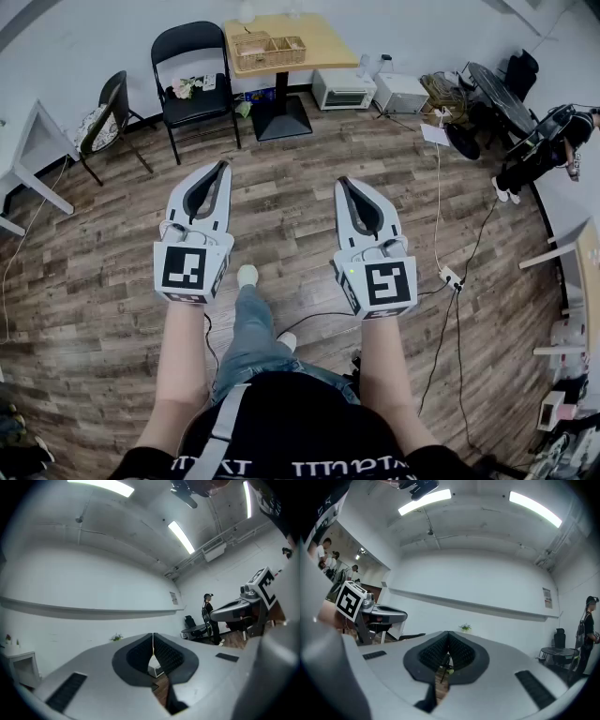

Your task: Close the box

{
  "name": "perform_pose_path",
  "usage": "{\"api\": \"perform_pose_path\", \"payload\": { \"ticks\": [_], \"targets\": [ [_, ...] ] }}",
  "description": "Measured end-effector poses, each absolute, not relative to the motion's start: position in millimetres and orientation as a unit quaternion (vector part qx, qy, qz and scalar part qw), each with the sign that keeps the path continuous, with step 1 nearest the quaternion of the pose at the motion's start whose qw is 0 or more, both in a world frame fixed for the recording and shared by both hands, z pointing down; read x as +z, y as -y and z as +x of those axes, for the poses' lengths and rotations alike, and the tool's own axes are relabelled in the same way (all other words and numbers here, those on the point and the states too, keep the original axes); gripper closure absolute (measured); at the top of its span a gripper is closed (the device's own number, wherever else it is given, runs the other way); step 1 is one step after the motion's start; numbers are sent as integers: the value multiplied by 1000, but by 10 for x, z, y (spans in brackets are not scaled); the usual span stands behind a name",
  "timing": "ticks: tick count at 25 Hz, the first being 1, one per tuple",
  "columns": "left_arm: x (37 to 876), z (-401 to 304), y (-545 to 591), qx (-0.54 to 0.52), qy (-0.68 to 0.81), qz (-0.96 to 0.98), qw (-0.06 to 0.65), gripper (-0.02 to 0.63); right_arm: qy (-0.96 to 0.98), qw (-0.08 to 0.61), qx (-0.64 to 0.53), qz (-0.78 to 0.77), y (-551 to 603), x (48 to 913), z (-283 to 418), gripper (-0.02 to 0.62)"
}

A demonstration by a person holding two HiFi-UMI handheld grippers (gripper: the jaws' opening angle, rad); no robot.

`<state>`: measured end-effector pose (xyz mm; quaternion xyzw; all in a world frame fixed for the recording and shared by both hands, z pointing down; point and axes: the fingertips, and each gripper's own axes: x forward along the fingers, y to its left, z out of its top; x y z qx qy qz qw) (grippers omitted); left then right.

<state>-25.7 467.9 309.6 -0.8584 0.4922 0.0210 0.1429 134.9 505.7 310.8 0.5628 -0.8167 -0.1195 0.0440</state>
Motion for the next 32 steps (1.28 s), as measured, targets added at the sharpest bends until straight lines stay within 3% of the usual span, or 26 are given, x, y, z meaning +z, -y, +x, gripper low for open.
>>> {"api": "perform_pose_path", "payload": {
  "ticks": [12, 13, 15, 16, 32],
  "targets": [
    [2980, -426, -4852, 42, -487, -864, 120, 581, 812, 26, -118, 571, -5216, 2996, 1275, 580],
    [3007, -418, -4823, 40, -483, -868, 110, 538, 811, 27, -118, 572, -5195, 3005, 1280, 580],
    [3079, -420, -4734, 28, -477, -873, 93, 316, 810, 30, -116, 574, -5140, 3024, 1267, 580],
    [3105, -439, -4683, 23, -479, -873, 89, 277, 810, 30, -115, 575, -5106, 3031, 1251, 580],
    [2894, -850, -3248, 44, -501, -859, 96, 270, 818, 49, -135, 557, -3666, 2832, 955, 580]
  ]
}}
